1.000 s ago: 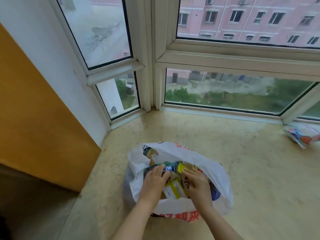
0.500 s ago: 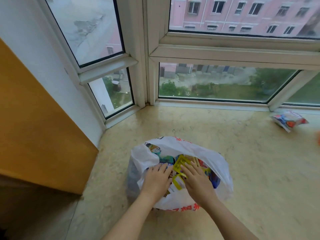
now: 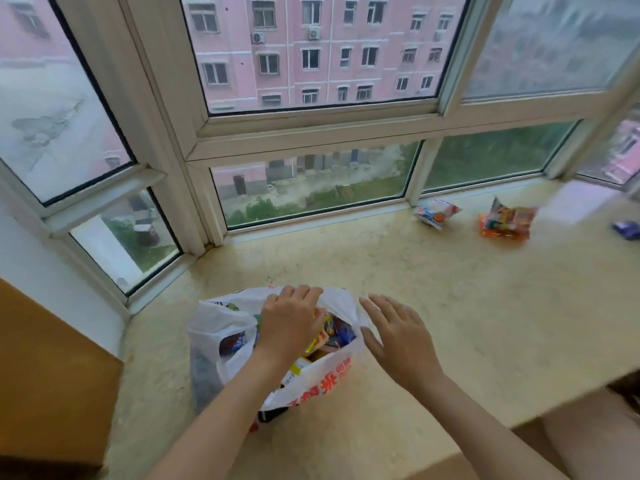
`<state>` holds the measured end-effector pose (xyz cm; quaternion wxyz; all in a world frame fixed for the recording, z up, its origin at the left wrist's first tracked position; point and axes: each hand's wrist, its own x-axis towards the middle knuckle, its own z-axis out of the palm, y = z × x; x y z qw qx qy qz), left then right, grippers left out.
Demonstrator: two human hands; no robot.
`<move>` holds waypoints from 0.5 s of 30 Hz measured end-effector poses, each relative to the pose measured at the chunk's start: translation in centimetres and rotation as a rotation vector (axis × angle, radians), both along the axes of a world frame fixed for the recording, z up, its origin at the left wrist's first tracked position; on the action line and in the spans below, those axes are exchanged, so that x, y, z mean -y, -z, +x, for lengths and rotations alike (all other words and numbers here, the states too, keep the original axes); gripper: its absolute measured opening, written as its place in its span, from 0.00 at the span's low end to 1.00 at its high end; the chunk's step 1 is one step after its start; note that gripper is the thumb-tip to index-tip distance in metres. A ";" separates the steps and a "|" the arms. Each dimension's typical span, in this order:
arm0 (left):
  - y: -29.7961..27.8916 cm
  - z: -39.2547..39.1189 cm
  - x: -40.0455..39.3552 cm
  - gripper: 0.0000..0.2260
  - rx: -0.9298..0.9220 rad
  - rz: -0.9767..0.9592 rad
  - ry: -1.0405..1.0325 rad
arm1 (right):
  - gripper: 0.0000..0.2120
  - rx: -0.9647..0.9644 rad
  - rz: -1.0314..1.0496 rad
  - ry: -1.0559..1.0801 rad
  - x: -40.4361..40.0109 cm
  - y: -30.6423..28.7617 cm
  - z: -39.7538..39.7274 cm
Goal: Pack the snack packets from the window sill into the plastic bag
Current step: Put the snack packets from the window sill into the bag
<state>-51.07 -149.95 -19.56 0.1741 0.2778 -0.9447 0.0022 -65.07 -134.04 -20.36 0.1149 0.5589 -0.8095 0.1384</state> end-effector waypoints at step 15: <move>-3.1 -15.1 -19.2 0.20 -0.012 0.044 0.221 | 0.24 0.073 -0.023 0.331 -23.6 -2.4 -10.9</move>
